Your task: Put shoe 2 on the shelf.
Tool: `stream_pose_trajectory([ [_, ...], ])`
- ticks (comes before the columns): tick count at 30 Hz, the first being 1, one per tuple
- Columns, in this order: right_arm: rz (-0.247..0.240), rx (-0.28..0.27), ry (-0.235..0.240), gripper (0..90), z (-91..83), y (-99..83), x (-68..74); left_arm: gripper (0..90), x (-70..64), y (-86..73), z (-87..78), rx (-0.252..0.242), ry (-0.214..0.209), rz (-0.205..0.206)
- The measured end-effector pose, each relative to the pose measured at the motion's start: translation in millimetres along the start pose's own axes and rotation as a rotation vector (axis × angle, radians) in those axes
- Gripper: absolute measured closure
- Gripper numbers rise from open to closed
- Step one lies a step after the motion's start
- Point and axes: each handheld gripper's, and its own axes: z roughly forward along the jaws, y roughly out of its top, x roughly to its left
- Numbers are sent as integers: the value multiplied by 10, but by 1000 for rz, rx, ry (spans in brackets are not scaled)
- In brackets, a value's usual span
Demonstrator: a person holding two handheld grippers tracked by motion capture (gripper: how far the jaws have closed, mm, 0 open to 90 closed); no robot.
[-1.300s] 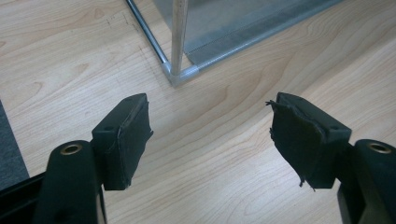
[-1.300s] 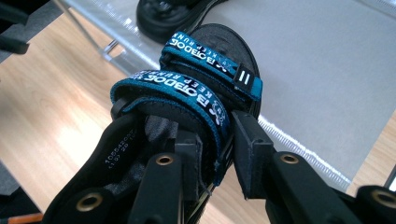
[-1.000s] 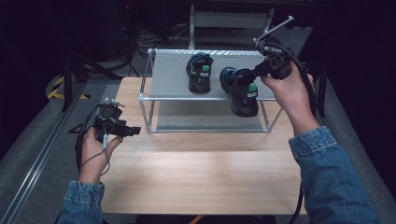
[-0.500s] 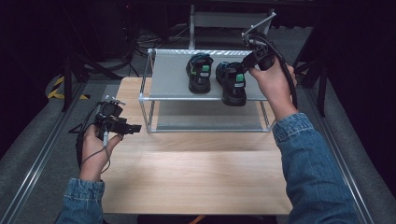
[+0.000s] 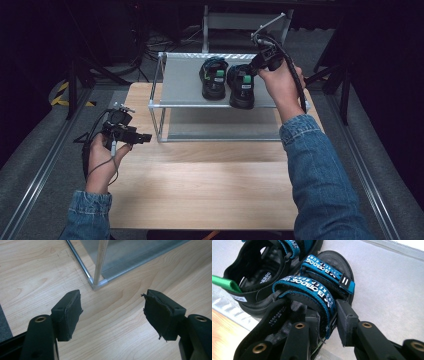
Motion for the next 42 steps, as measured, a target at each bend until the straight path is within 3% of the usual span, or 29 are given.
stream_pose_trajectory([
  [5, 2, 13, 7, 729, 57, 41, 56, 305, -1, 2, 20, 6, 2, 3],
  [10, -2, 24, -22, 720, 79, 54, 85, 305, -5, 3, 26, 9, 3, 1],
  [13, -10, 22, -17, 656, 59, 42, 98, 304, -4, 5, 31, 13, -2, 1],
  [17, -55, -16, -48, 563, -44, 3, 146, 304, -3, 10, 46, 13, -1, 1],
  [22, -77, -61, -29, 556, -193, -93, 169, 303, -13, 27, 63, 20, 1, 8],
  [25, -112, -122, 4, 565, -400, -269, 204, 303, -20, 40, 78, 22, -3, 14],
  [27, -118, -132, 14, 568, -438, -307, 208, 303, -25, 49, 88, 25, -7, 14],
  [33, -173, -182, 98, 598, -625, -660, 273, 303, -55, 70, 111, 33, -5, 26],
  [37, -218, -219, 140, 650, -643, -854, 317, 304, -64, 69, 122, 36, -5, 24],
  [42, -233, -226, 183, 692, -542, -1026, 329, 305, -49, 48, 134, 39, -3, 17],
])
